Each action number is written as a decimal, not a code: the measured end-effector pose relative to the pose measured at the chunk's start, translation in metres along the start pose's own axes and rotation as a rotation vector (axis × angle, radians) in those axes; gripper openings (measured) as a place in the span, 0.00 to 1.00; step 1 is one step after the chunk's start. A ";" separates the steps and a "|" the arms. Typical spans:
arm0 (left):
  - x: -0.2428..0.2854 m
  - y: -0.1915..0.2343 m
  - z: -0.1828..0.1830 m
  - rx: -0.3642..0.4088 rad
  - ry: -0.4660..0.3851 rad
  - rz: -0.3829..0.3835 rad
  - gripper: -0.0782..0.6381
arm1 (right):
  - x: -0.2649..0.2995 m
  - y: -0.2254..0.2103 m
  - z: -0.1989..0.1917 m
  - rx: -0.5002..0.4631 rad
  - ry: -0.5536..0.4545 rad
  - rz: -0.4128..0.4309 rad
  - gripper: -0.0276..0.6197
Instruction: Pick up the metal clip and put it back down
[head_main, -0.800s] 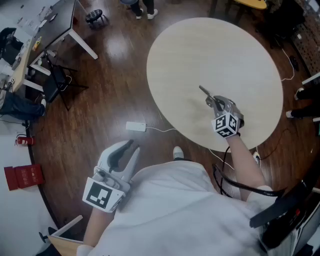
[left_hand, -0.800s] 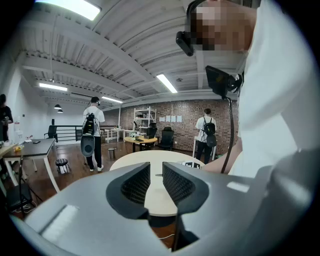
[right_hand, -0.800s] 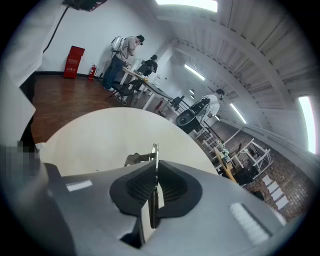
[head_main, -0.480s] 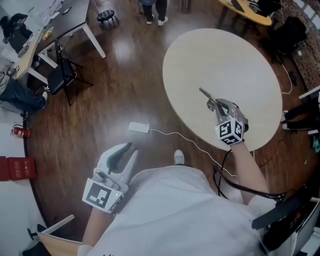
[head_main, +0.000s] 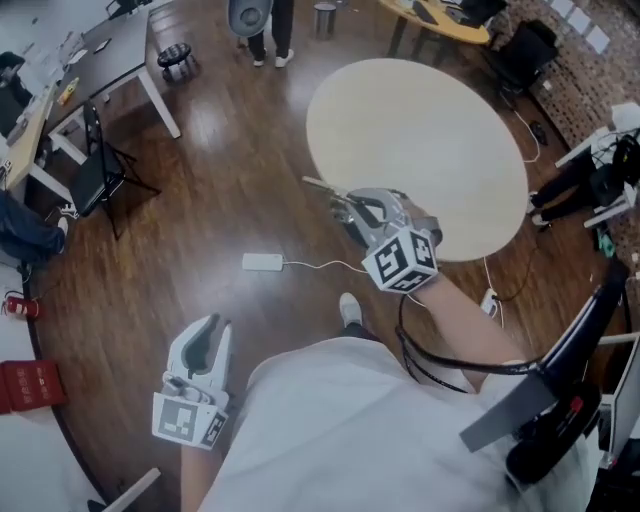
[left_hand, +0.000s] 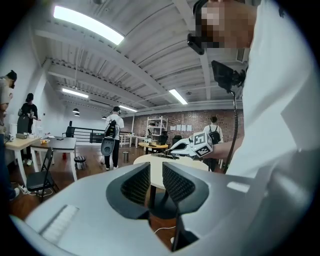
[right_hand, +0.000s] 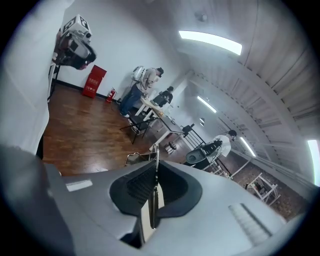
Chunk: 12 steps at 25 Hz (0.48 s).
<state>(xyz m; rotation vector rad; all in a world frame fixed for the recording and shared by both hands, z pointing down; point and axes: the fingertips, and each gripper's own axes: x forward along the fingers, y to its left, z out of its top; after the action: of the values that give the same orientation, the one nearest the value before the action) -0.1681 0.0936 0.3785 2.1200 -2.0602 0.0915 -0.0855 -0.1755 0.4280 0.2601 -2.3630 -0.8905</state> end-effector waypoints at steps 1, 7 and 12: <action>-0.009 0.004 -0.005 -0.004 0.003 0.003 0.21 | -0.001 0.011 0.015 0.003 -0.013 0.015 0.05; -0.051 0.013 -0.020 -0.016 0.013 -0.036 0.21 | -0.026 0.063 0.082 -0.019 -0.052 0.052 0.05; -0.062 0.019 -0.027 -0.023 0.012 -0.043 0.21 | -0.041 0.082 0.114 -0.041 -0.078 0.057 0.05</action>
<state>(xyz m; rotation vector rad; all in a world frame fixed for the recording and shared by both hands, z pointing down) -0.1868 0.1590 0.3957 2.1440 -1.9979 0.0733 -0.1183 -0.0375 0.3945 0.1435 -2.4084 -0.9365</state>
